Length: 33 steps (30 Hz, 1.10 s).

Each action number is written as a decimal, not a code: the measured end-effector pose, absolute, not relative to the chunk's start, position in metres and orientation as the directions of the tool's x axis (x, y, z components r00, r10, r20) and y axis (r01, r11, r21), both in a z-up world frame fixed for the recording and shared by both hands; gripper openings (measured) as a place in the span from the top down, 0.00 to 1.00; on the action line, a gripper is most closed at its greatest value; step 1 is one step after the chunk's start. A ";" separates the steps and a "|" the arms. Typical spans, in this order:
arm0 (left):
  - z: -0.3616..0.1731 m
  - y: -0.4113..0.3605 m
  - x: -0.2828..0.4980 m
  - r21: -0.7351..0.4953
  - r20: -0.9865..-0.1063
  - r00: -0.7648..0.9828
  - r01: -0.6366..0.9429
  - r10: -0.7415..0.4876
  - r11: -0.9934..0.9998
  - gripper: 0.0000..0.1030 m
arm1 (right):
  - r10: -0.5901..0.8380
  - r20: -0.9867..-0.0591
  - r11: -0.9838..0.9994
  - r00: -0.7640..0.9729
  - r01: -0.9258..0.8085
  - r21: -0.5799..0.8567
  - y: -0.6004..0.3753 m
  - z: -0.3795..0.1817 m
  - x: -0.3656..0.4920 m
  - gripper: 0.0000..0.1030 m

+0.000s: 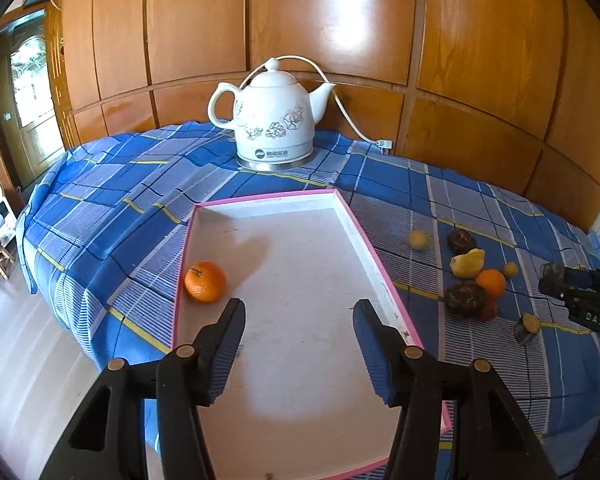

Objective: Organize fruits
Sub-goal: 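Close the right tool on the dark cylindrical slice and lift it, then lower the slice into the pink tray and open the right tool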

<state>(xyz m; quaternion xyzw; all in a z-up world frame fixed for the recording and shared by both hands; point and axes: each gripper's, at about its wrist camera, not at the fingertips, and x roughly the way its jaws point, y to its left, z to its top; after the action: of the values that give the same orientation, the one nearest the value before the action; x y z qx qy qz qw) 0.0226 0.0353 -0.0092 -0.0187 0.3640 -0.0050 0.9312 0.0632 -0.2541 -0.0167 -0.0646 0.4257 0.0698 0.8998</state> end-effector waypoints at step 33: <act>-0.027 0.088 0.012 -0.094 -0.703 0.711 -0.116 0.016 0.989 0.43 | 0.476 -0.815 0.840 0.332 -0.446 0.309 -0.057 -0.026 0.134 0.57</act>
<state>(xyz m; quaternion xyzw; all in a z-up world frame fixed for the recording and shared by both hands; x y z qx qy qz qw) 0.0118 0.0885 -0.0274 -0.0658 0.3787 0.0359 0.9225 0.1344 -0.0567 -0.0258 0.0146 0.5043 0.2824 0.8159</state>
